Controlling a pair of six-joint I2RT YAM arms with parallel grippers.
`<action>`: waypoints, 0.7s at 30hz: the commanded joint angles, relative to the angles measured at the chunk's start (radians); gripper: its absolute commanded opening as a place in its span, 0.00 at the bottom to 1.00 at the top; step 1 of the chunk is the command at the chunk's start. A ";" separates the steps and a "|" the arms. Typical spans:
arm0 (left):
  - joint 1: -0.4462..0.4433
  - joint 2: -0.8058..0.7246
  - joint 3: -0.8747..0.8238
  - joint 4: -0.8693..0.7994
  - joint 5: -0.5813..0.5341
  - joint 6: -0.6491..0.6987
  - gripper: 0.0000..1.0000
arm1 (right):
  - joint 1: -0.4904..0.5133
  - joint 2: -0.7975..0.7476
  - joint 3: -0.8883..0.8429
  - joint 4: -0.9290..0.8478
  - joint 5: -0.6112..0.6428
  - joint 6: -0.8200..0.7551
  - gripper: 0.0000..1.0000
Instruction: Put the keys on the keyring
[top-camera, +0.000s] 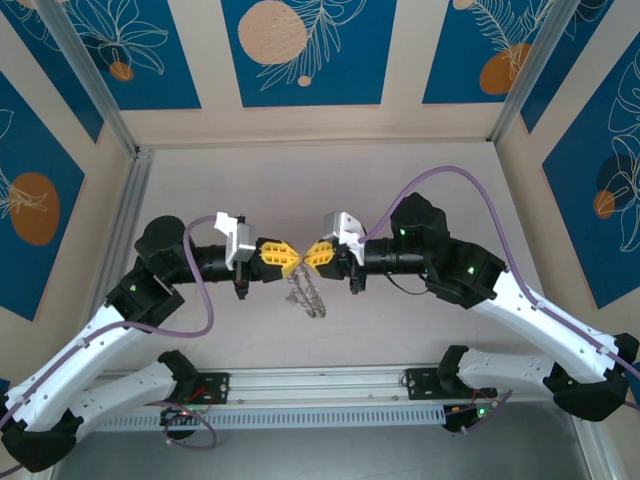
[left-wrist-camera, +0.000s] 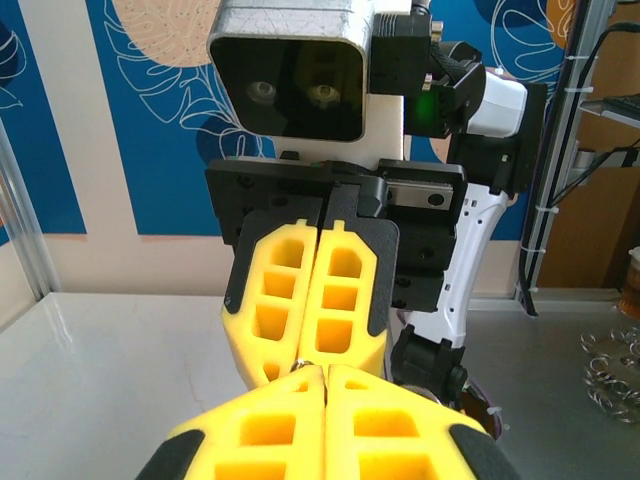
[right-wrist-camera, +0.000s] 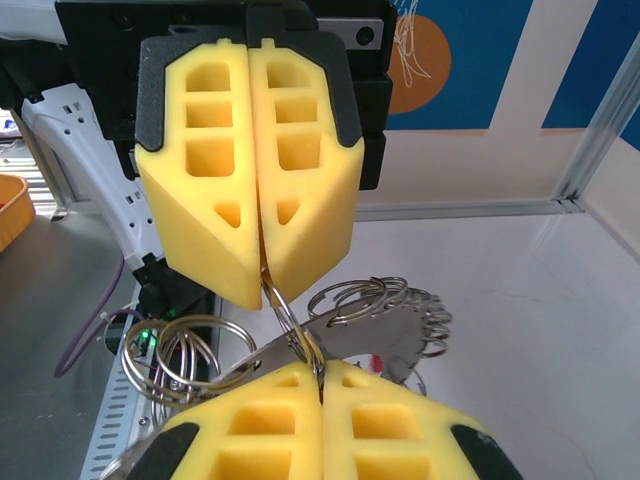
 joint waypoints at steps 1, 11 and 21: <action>-0.001 0.005 0.003 0.039 0.015 0.003 0.00 | -0.001 -0.024 -0.015 0.052 -0.064 -0.010 0.11; -0.002 0.023 0.016 0.022 0.015 0.015 0.00 | -0.001 -0.044 -0.036 0.089 -0.116 -0.013 0.12; -0.002 0.022 0.024 0.007 0.011 0.022 0.00 | -0.001 -0.055 -0.049 0.116 -0.139 -0.016 0.14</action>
